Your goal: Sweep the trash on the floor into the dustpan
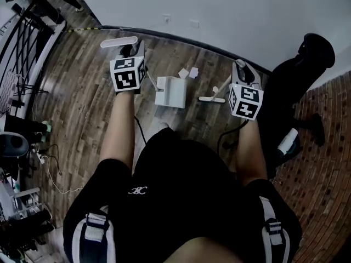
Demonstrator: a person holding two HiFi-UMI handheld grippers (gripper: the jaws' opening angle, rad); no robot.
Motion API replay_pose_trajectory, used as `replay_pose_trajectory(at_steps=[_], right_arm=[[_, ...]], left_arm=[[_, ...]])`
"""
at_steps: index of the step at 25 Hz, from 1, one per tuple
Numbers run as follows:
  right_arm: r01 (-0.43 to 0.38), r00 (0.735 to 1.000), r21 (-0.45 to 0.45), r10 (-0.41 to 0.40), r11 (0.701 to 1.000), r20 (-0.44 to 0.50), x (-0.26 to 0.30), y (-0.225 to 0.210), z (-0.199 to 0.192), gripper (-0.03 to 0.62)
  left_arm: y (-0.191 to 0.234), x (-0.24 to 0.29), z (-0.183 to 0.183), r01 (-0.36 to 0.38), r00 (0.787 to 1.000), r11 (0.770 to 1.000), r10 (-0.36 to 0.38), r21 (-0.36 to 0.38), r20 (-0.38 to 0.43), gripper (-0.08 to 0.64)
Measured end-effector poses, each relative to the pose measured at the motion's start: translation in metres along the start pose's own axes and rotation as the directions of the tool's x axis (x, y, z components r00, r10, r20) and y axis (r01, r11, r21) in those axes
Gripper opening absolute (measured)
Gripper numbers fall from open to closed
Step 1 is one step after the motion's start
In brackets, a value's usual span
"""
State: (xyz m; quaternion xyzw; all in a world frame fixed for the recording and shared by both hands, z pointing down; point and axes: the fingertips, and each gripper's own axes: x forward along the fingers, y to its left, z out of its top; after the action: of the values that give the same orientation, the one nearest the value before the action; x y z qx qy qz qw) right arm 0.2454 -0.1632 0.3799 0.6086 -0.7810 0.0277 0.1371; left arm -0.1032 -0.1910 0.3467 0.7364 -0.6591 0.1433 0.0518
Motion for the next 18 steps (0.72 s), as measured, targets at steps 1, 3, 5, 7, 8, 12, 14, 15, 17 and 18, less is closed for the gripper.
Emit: replay_pose_trajectory(at_steps=[1,3,5,7,8,12,14,15,17,18], right_arm=[[0.006,1.000,-0.005,-0.006,1.000,-0.003,0.006,-0.002,0.000,0.112],[0.019,1.000,-0.012,-0.019,1.000,-0.014,0.019,-0.008,-0.004,0.112],[0.034,0.999,-0.015,-0.035,0.999,-0.032,0.036,-0.017,-0.010,0.112],[0.056,0.997,-0.014,-0.056,0.998,-0.056,0.055,-0.026,-0.016,0.112],[0.066,0.995,-0.012,-0.067,0.998,-0.070,0.064,-0.030,-0.019,0.112],[0.090,0.987,-0.006,-0.090,0.996,-0.132,0.110,-0.042,-0.028,0.112],[0.119,0.979,-0.003,-0.117,0.993,-0.169,0.128,-0.053,-0.040,0.112],[0.139,0.973,0.001,-0.137,0.990,-0.188,0.133,-0.059,-0.048,0.112],[0.182,0.956,0.008,-0.175,0.983,-0.236,0.141,-0.069,-0.064,0.114],[0.200,0.944,0.008,-0.190,0.980,-0.269,0.144,-0.073,-0.074,0.113]], left_arm=[[0.001,0.009,0.000,0.000,1.000,1.000,0.000,-0.001,0.000,0.107],[0.003,0.030,0.000,0.004,1.000,1.000,-0.004,-0.001,-0.001,0.107],[0.006,0.055,-0.002,0.010,1.000,1.000,-0.010,-0.004,-0.007,0.107],[0.011,0.084,-0.005,0.014,1.000,1.000,-0.014,-0.012,-0.014,0.107],[0.015,0.099,-0.007,0.016,1.000,1.000,-0.016,-0.017,-0.018,0.107],[0.047,0.164,-0.018,0.017,0.998,0.999,-0.019,-0.037,-0.057,0.107],[0.062,0.196,-0.032,0.015,0.996,0.999,-0.020,-0.052,-0.088,0.107],[0.067,0.210,-0.041,0.018,0.994,0.998,-0.023,-0.056,-0.105,0.107],[0.075,0.233,-0.060,0.030,0.990,0.998,-0.037,-0.055,-0.137,0.107],[0.078,0.242,-0.072,0.039,0.987,0.998,-0.047,-0.054,-0.155,0.107]])
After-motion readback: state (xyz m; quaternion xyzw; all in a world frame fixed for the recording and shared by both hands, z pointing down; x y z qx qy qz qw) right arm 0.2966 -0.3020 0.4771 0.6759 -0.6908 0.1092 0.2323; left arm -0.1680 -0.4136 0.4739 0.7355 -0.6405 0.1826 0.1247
